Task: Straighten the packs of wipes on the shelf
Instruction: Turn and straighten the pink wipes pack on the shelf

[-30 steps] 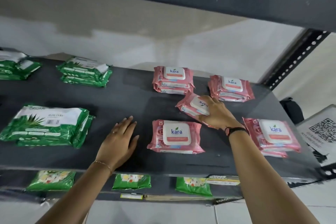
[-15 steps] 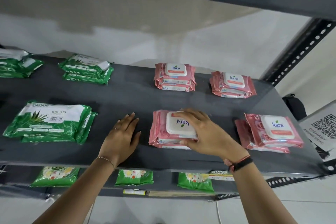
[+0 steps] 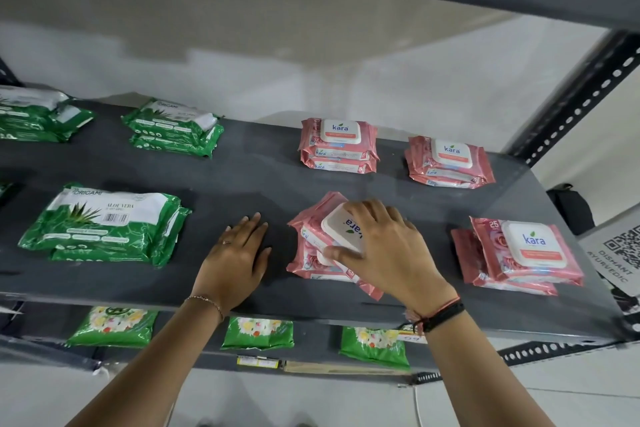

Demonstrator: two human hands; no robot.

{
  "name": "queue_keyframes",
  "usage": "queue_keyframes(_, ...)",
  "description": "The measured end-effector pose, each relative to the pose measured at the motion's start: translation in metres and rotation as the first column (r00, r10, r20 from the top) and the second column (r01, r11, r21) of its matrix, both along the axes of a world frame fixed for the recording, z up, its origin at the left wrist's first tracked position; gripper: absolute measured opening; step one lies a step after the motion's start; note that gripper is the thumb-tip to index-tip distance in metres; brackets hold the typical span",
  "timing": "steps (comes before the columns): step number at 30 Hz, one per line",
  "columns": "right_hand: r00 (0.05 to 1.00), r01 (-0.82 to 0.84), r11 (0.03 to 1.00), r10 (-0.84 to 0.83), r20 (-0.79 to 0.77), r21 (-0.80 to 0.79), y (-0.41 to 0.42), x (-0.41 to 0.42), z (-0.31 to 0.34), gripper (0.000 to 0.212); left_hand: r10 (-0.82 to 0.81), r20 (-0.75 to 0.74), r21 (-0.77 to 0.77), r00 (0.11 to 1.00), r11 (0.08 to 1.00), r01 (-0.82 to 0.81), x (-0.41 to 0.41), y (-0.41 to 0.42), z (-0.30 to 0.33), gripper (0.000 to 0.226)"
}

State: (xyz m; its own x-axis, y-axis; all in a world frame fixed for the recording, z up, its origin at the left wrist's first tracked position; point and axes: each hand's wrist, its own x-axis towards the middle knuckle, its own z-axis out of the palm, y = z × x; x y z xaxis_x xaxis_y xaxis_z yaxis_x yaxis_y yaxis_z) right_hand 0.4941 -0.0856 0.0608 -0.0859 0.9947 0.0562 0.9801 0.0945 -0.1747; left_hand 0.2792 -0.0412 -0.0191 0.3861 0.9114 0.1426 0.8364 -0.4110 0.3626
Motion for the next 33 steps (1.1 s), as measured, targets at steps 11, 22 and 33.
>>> queue_keyframes(11, 0.996, -0.046, 0.996, 0.039, -0.083, -0.074, 0.001, -0.001, 0.008, 0.052, -0.001, 0.013, 0.001, 1.000, 1.000, 0.001, -0.001, 0.001, -0.001, 0.052)
queue_keyframes(22, 0.956, -0.291, 0.924, 0.270, -0.116, -0.248, 0.010, 0.015, 0.018, 0.056, 0.001, -0.003, -0.005, 1.000, 1.000, -0.001, -0.001, 0.002, -0.003, 0.052)
queue_keyframes(33, 0.989, -0.146, 0.963, 0.150, -0.001, -0.228, 0.002, 0.017, 0.017, 0.085, 0.000, -0.008, 0.017, 1.000, 1.000, 0.000, 0.000, 0.000, 0.000, 0.052)
